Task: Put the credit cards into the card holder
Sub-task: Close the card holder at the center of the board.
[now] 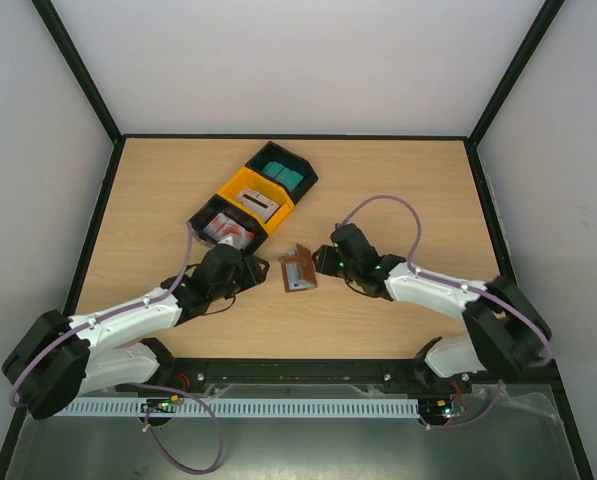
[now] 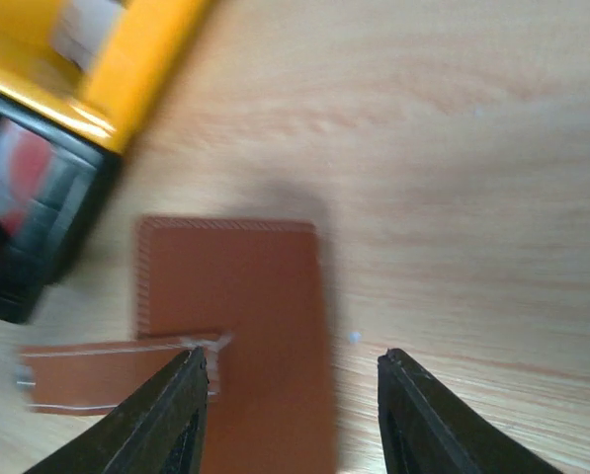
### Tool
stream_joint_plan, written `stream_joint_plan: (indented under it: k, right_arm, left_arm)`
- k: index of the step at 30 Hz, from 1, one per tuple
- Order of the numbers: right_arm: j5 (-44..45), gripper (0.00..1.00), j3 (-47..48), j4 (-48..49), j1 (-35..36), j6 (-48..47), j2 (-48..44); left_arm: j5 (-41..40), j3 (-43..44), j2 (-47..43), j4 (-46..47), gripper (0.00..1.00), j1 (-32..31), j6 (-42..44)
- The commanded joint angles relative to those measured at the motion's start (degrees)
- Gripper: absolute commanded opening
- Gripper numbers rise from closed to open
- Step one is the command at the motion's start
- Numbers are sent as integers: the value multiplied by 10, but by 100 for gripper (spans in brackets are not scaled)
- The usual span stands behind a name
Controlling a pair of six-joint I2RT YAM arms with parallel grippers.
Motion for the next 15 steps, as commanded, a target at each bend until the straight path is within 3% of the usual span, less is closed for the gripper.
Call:
stream_joint_plan:
  k: [1, 8, 15]
  right_arm:
    - [-29, 48, 7, -9, 2, -57, 67]
    - [-59, 55, 21, 10, 15, -109, 122]
    - [-1, 54, 39, -35, 57, -122, 177]
  left_arm:
    - [27, -7, 24, 54, 64, -17, 5]
    - [16, -15, 68, 102, 77, -46, 9]
    - [-3, -11, 110, 126, 82, -68, -1]
